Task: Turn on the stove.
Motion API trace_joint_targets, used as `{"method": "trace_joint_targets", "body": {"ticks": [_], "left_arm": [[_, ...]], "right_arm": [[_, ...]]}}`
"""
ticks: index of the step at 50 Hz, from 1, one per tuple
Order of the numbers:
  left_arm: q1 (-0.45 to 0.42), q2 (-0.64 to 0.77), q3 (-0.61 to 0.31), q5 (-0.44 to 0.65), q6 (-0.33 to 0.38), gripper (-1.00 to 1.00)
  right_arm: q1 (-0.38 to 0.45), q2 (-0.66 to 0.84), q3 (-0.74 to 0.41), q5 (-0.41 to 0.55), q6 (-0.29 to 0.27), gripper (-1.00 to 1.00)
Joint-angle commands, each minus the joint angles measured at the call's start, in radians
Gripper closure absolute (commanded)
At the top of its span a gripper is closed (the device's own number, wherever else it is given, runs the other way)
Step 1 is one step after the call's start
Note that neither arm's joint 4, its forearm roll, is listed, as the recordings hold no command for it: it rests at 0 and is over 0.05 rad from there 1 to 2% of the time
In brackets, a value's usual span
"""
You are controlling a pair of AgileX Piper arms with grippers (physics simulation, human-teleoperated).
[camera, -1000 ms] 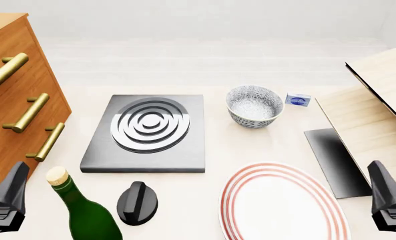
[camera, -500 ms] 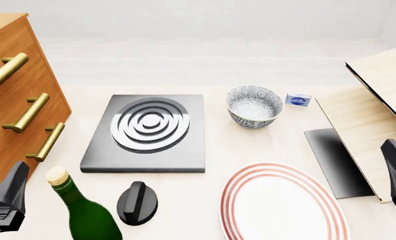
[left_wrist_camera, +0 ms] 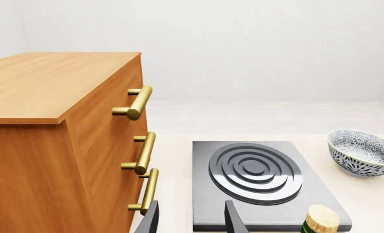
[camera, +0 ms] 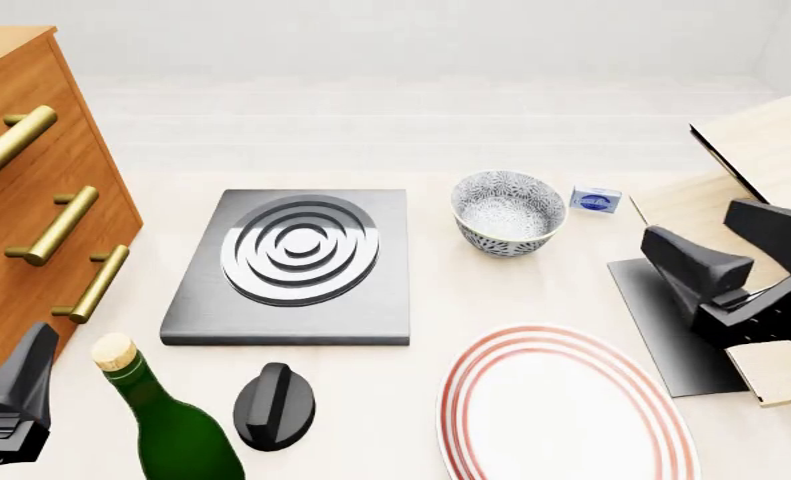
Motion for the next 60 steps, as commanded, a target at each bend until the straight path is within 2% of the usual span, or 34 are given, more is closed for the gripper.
{"method": "trace_joint_targets", "body": {"ticks": [1,9,14,21,23,28,36,46,54,60], "left_arm": [[0.000,0.000,0.000,0.000,0.000,-1.00],[0.000,0.000,0.000,0.000,0.000,-1.00],[0.000,0.000,0.000,0.000,0.000,-1.00],[0.000,0.000,0.000,0.000,0.000,-1.00],[0.000,0.000,0.000,0.000,0.000,-1.00],[0.000,0.000,0.000,0.000,0.000,-1.00],[0.000,0.000,0.000,0.000,0.000,-1.00],[0.000,0.000,0.000,0.000,0.000,-1.00],[0.000,0.000,0.000,0.000,0.000,-1.00],[0.000,0.000,0.000,0.000,0.000,-1.00]], "right_arm": [[0.104,0.164,-0.039,-0.063,-0.004,-1.00],[0.184,0.298,-0.041,-0.132,-0.020,-1.00],[0.271,0.398,-0.047,-0.168,-0.017,-1.00],[0.288,0.452,-0.076,-0.184,-0.010,-1.00],[0.304,0.474,-0.082,-0.196,0.015,-1.00],[0.333,0.557,-0.098,-0.224,0.000,-1.00],[0.391,0.650,-0.156,-0.214,-0.007,-1.00],[0.422,0.735,-0.208,-0.210,-0.006,-1.00],[0.472,0.818,-0.235,-0.240,0.036,-1.00],[0.477,0.863,-0.253,-0.252,0.026,-1.00]]}}
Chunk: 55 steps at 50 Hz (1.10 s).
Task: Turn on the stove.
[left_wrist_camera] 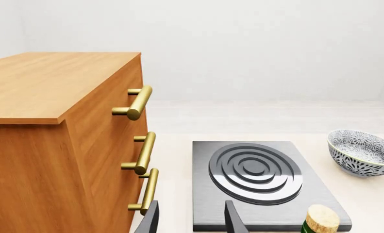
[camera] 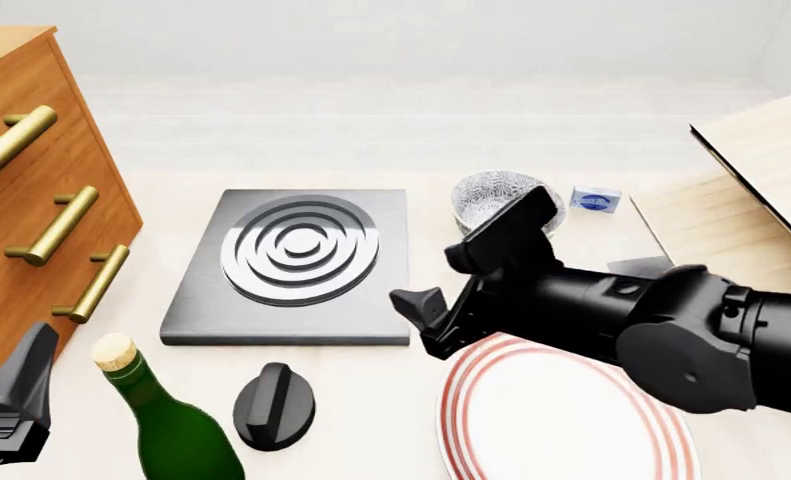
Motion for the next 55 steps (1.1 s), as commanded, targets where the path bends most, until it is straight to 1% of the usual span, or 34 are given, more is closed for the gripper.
{"method": "trace_joint_targets", "body": {"ticks": [1,3,7,8,17,22,23,24,25,27,38,41,42,44,45,51,52,53,55], "left_arm": [[0.000,0.000,0.000,0.000,0.000,-1.00],[0.000,0.000,0.000,0.000,0.000,-1.00],[0.000,0.000,0.000,0.000,0.000,-1.00],[0.000,0.000,0.000,0.000,0.000,-1.00],[0.000,0.000,0.000,0.000,0.000,-1.00],[0.000,0.000,0.000,0.000,0.000,-1.00],[0.000,0.000,0.000,0.000,0.000,-1.00],[0.000,0.000,0.000,0.000,0.000,-1.00],[0.000,0.000,0.000,0.000,0.000,-1.00],[0.000,0.000,0.000,0.000,0.000,-1.00],[0.000,0.000,0.000,0.000,0.000,-1.00],[0.000,0.000,0.000,0.000,0.000,-1.00],[0.000,0.000,0.000,0.000,0.000,-1.00],[0.000,0.000,0.000,0.000,0.000,-1.00],[0.000,0.000,0.000,0.000,0.000,-1.00],[0.000,0.000,0.000,0.000,0.000,-1.00],[0.000,0.000,0.000,0.000,0.000,-1.00],[0.000,0.000,0.000,0.000,0.000,-1.00],[0.000,0.000,0.000,0.000,0.000,-1.00]], "right_arm": [[0.035,0.109,-0.040,-0.040,0.024,-1.00],[0.036,0.121,-0.040,-0.046,0.014,-1.00],[0.049,0.157,-0.048,-0.059,0.033,-1.00],[0.048,0.164,-0.050,-0.065,0.029,-1.00],[0.085,0.240,-0.080,-0.067,0.037,-1.00],[0.089,0.264,-0.108,-0.050,0.036,-1.00],[0.082,0.274,-0.114,-0.047,0.074,-1.00],[0.092,0.278,-0.117,-0.050,0.079,-1.00],[0.096,0.284,-0.124,-0.042,0.062,-1.00],[0.097,0.299,-0.135,-0.041,0.061,-1.00],[0.135,0.404,-0.181,-0.047,0.079,-1.00],[0.131,0.438,-0.199,-0.044,0.072,-1.00],[0.137,0.452,-0.207,-0.041,0.055,-1.00],[0.131,0.462,-0.212,-0.050,0.067,-1.00],[0.129,0.467,-0.218,-0.047,0.059,-1.00],[0.120,0.511,-0.242,-0.052,0.058,-1.00],[0.121,0.534,-0.252,-0.050,0.046,-1.00],[0.121,0.534,-0.252,-0.050,0.046,-1.00],[0.101,0.543,-0.257,-0.061,0.044,-1.00]]}}
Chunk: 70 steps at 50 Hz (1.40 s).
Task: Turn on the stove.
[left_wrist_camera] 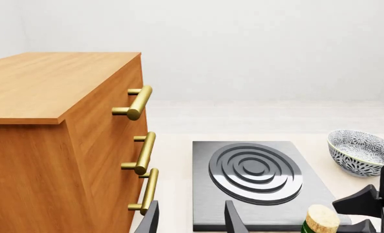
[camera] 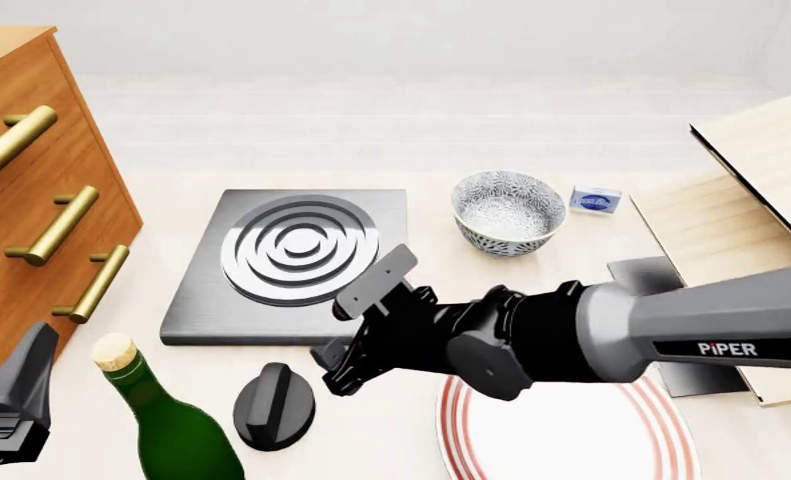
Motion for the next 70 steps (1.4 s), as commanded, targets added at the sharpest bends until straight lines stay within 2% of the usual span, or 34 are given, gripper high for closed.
{"method": "trace_joint_targets", "body": {"ticks": [1,45,70], "left_arm": [[0.000,0.000,0.000,0.000,0.000,-1.00],[0.000,0.000,0.000,0.000,0.000,-1.00],[0.000,0.000,0.000,0.000,0.000,-1.00]], "right_arm": [[-0.015,0.090,-0.043,-0.014,-0.012,-1.00],[0.042,0.272,-0.222,0.063,-0.015,-1.00],[0.088,0.307,-0.290,0.109,-0.015,-1.00]]}}
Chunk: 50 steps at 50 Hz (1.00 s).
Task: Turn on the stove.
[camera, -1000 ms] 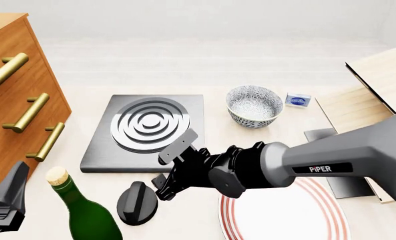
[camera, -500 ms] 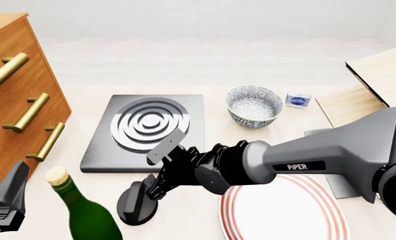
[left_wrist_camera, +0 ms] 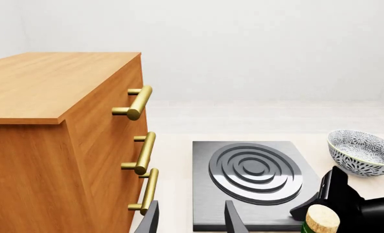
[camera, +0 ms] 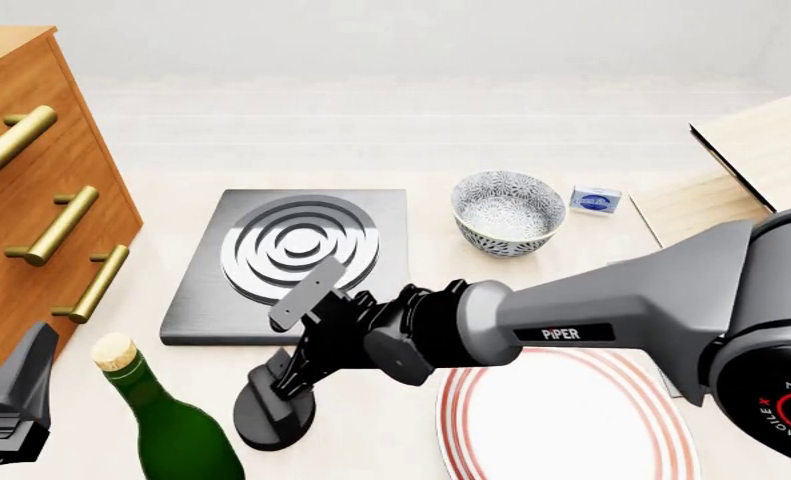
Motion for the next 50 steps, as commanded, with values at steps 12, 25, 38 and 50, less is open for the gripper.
{"method": "trace_joint_targets", "body": {"ticks": [12,25,38,50], "left_arm": [[0.000,0.000,0.000,0.000,0.000,-1.00],[0.000,0.000,0.000,0.000,0.000,-1.00],[0.000,0.000,0.000,0.000,0.000,-1.00],[0.000,0.000,0.000,0.000,0.000,-1.00]], "right_arm": [[0.065,0.060,-0.079,0.099,-0.038,-1.00],[0.081,0.012,-0.106,0.141,-0.055,-1.00],[0.084,-0.068,-0.089,0.154,-0.109,-1.00],[0.067,-0.231,-0.021,0.136,-0.114,-1.00]]}}
